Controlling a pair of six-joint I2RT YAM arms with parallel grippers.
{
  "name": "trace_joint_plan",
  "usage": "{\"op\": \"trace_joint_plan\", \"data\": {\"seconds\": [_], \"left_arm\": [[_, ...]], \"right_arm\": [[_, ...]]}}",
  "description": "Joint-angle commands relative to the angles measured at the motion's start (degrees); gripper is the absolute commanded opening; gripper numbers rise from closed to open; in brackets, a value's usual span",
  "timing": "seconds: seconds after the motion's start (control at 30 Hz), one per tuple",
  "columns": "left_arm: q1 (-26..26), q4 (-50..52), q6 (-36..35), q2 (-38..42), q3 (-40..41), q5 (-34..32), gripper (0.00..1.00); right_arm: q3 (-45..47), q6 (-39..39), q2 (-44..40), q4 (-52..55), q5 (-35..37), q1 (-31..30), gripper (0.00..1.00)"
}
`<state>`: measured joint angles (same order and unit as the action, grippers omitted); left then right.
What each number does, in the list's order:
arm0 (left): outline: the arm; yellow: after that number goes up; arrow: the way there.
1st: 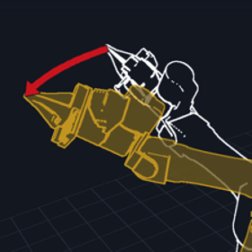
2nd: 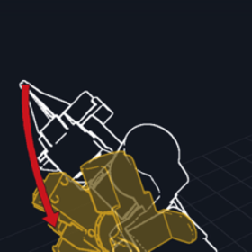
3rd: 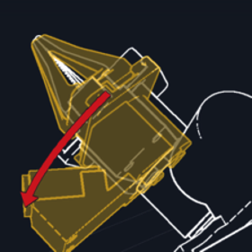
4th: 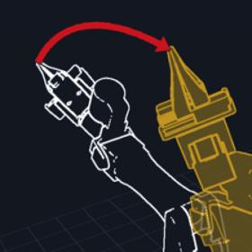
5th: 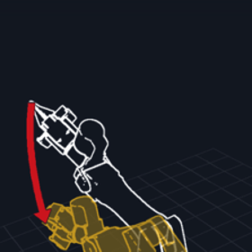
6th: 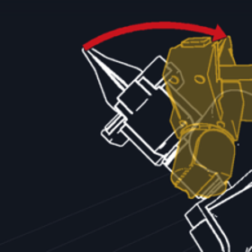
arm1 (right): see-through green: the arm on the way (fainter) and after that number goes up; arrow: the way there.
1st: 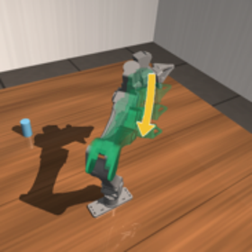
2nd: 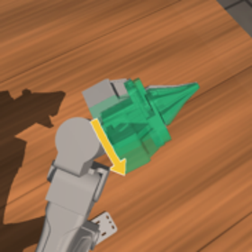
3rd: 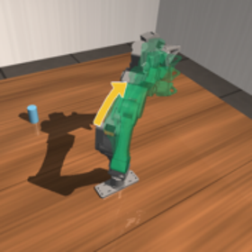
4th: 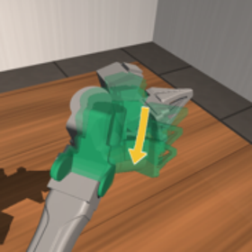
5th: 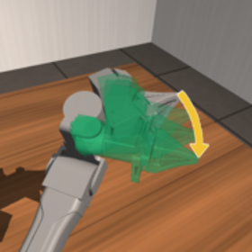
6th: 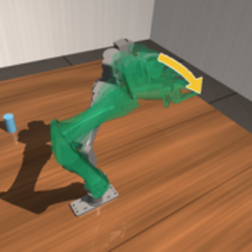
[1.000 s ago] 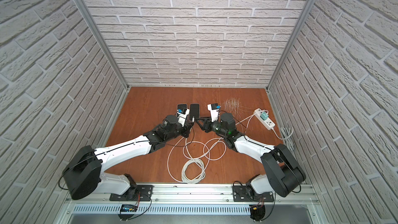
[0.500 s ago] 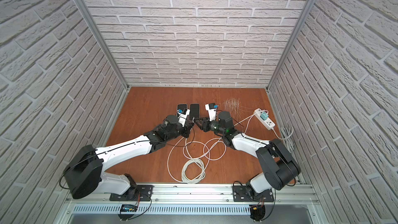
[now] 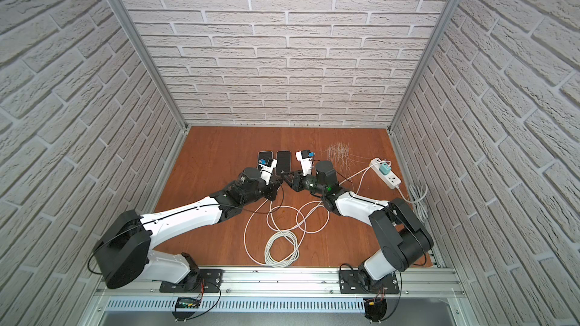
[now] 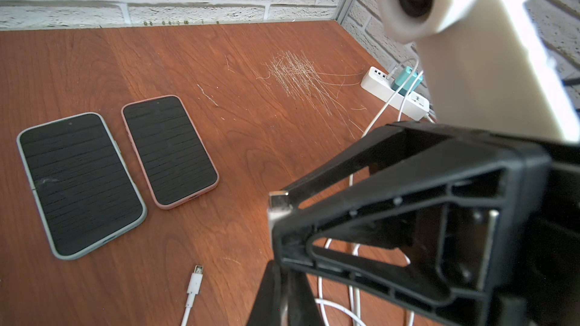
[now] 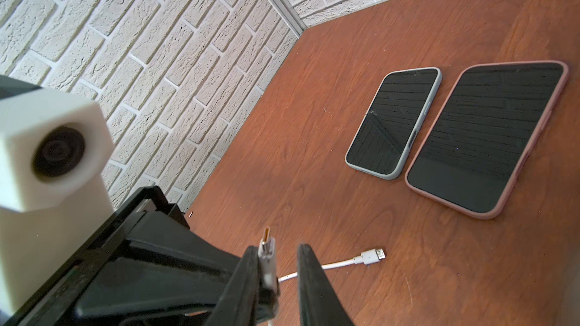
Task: Plug the charging cable into the phone
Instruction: Pick up the charging cable from the center of the board.
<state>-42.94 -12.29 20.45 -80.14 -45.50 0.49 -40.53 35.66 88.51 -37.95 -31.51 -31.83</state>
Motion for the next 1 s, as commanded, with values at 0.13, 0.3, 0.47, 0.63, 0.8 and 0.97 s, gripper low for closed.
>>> {"op": "trace_joint_plan", "data": {"seconds": [0.13, 0.3, 0.47, 0.63, 0.8, 0.97], "left_arm": [[-0.35, -2.03, 0.51, 0.01, 0.06, -0.31, 0.00], [-0.33, 0.27, 1.33, 0.25, -0.16, -0.86, 0.31], [-0.34, 0.17, 1.73, 1.32, 2.03, 0.21, 0.48], [-0.34, -0.11, 1.71, 1.57, 3.09, 0.39, 0.46], [-0.34, -0.62, 1.11, 1.69, 3.11, 0.54, 0.28], [-0.33, -0.97, 0.71, 1.46, 3.04, 1.18, 0.00]], "right_arm": [[-0.58, -0.37, -1.05, -1.86, -0.42, -0.42, 0.15], [0.24, -1.25, -3.39, -1.61, 0.97, -0.32, 0.07], [1.17, -1.47, -5.42, -1.60, 1.77, -0.33, 0.05], [1.14, -0.96, -5.39, -2.01, 1.19, -0.33, 0.05], [1.24, -1.06, -5.12, -1.80, 1.25, -0.33, 0.05], [0.97, -1.27, -4.74, -1.53, 1.11, -0.33, 0.09]]}}
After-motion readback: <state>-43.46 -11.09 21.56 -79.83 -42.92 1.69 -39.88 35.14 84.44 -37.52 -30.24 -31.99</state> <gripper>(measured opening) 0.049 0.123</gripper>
